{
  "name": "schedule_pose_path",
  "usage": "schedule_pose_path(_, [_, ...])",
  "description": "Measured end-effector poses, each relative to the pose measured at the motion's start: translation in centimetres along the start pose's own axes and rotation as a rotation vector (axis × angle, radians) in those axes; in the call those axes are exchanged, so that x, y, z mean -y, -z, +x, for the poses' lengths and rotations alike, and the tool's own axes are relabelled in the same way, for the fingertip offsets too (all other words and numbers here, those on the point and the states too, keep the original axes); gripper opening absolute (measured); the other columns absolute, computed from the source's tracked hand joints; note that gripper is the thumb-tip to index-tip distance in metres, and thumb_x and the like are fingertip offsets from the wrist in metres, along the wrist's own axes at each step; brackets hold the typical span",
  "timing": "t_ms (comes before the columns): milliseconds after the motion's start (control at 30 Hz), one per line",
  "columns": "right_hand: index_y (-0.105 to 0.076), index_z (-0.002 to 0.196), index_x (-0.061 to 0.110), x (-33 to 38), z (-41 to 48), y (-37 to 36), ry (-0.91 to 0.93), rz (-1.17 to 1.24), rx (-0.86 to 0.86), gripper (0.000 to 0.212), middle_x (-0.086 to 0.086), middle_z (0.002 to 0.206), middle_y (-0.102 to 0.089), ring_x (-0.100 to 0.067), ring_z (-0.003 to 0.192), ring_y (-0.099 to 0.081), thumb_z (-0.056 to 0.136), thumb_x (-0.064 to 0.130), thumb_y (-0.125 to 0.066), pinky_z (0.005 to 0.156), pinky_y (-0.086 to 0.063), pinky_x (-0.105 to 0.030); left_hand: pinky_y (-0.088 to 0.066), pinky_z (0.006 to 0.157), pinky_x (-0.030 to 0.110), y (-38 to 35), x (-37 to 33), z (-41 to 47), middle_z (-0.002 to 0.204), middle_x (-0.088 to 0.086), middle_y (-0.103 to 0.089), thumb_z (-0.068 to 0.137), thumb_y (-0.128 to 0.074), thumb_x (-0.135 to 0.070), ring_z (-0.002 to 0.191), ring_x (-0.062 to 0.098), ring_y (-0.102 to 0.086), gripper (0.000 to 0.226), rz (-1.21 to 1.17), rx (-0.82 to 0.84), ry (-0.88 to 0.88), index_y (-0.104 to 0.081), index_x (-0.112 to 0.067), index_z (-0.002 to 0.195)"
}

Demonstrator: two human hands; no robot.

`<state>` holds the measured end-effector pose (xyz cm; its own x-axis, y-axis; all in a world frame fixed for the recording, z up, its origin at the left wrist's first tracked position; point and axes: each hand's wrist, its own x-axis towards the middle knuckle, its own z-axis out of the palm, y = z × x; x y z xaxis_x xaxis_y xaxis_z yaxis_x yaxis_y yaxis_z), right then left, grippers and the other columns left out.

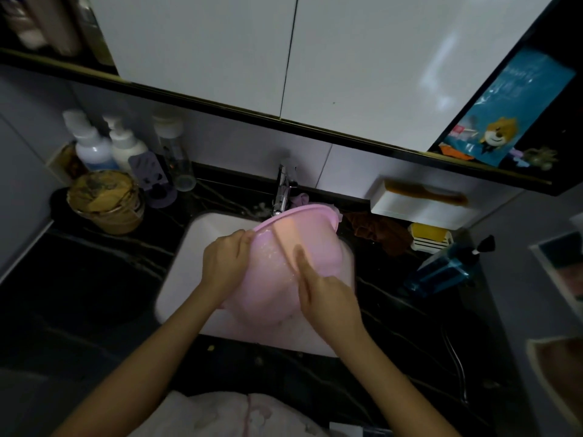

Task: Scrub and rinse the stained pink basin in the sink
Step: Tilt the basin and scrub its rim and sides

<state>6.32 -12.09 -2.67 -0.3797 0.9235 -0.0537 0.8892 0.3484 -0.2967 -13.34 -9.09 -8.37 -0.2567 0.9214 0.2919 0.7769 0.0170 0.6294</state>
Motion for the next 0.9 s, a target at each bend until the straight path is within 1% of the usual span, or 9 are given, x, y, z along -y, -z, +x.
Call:
schedule_pose_path(100, [-0.038, 0.143, 0.028, -1.7, -1.9, -0.2, 0.146, -0.160, -0.072, 0.057, -0.001, 0.048, -0.056, -0.020, 0.034, -0.050, 0.087, 0.033, -0.043, 0.036, -0.003, -0.023, -0.037, 0.068, 0.034, 0.5, 0.2, 0.2, 0.088, 0.013, -0.070, 0.089, -0.017, -0.050, 0.086, 0.035, -0.062, 0.063, 0.019, 0.096, -0.025, -0.066, -0.011, 0.095])
schedule_pose_path(200, [-0.029, 0.145, 0.036, -4.6, -2.6, 0.7, 0.164, -0.108, -0.069, 0.055, -0.005, 0.055, -0.061, -0.022, 0.042, -0.055, 0.090, 0.041, -0.033, 0.038, -0.021, -0.023, -0.035, 0.063, 0.033, 0.8, -0.6, 0.2, 0.079, 0.010, -0.067, 0.081, -0.008, -0.061, 0.079, 0.033, -0.060, 0.070, 0.025, 0.192, -0.043, -0.058, -0.013, 0.083])
schedule_pose_path(300, [-0.019, 0.145, 0.043, -6.4, -3.4, 2.2, 0.050, 0.017, 0.035, 0.051, -0.008, 0.074, -0.068, -0.021, 0.061, -0.062, 0.098, 0.035, -0.038, 0.050, -0.044, -0.033, -0.034, 0.061, 0.033, 1.2, -1.3, 0.4, 0.076, 0.002, -0.060, 0.082, -0.038, -0.068, 0.074, 0.026, -0.056, 0.054, 0.036, 0.401, -0.030, -0.048, -0.015, 0.080])
schedule_pose_path(400, [-0.032, 0.144, 0.038, -8.0, -3.3, 3.3, -0.164, 0.183, -0.038, 0.048, -0.004, 0.078, -0.068, -0.012, 0.063, -0.062, 0.098, 0.031, -0.043, 0.057, -0.049, -0.033, -0.043, 0.063, 0.033, 1.9, -2.0, -0.2, 0.083, -0.006, -0.058, 0.065, -0.077, -0.052, 0.076, 0.017, -0.054, 0.048, 0.112, 0.667, -0.077, -0.053, -0.019, 0.090])
schedule_pose_path(533, [-0.034, 0.143, 0.034, -8.4, -3.9, 3.9, -0.315, 0.512, -0.206, 0.045, -0.007, 0.093, -0.070, -0.014, 0.069, -0.062, 0.099, 0.028, -0.042, 0.061, -0.052, -0.036, -0.047, 0.073, 0.033, 2.0, -2.3, -2.5, 0.091, -0.005, -0.060, 0.065, -0.081, -0.033, 0.085, 0.018, -0.057, 0.038, 0.012, 0.875, -0.181, -0.060, -0.020, 0.094])
schedule_pose_path(633, [-0.034, 0.144, 0.029, -8.6, -4.2, 5.1, -0.323, 0.670, -0.246, 0.046, 0.007, 0.118, -0.061, -0.007, 0.102, -0.059, 0.100, 0.022, -0.042, 0.085, -0.051, -0.031, -0.038, 0.067, 0.028, 3.2, -3.4, -3.5, 0.082, -0.015, -0.049, 0.071, -0.078, -0.025, 0.080, 0.011, -0.050, 0.031, 0.023, 0.890, -0.391, -0.049, -0.024, 0.080])
schedule_pose_path(733, [-0.034, 0.144, 0.026, -9.4, -4.4, 5.6, -0.305, 0.755, -0.312, 0.046, 0.013, 0.142, -0.040, -0.002, 0.126, -0.039, 0.099, 0.020, -0.043, 0.101, -0.036, -0.020, -0.040, 0.062, 0.024, 5.2, -4.1, -4.2, 0.084, -0.014, -0.053, 0.065, -0.075, -0.021, 0.082, 0.005, -0.052, 0.034, 0.071, 0.762, -0.647, -0.051, -0.030, 0.086])
schedule_pose_path(800, [-0.033, 0.145, 0.029, -9.5, -4.5, 5.7, -0.282, 0.770, -0.322, 0.047, 0.014, 0.145, -0.036, 0.006, 0.124, -0.038, 0.099, 0.022, -0.043, 0.095, -0.035, -0.010, -0.041, 0.056, 0.020, 6.2, -3.8, -4.4, 0.084, -0.011, -0.057, 0.057, -0.077, -0.020, 0.079, 0.006, -0.053, 0.043, 0.129, 0.620, -0.857, -0.051, -0.031, 0.089])
schedule_pose_path(900, [-0.026, 0.147, 0.033, -9.5, -4.7, 5.0, -0.301, 0.743, -0.278, 0.053, 0.004, 0.139, -0.048, 0.012, 0.092, -0.053, 0.098, 0.028, -0.045, 0.069, -0.043, -0.001, -0.040, 0.050, 0.021, 6.6, -2.3, -5.1, 0.078, -0.010, -0.056, 0.063, -0.064, -0.011, 0.068, 0.011, -0.053, 0.033, 0.225, 0.587, -1.015, -0.047, -0.029, 0.084])
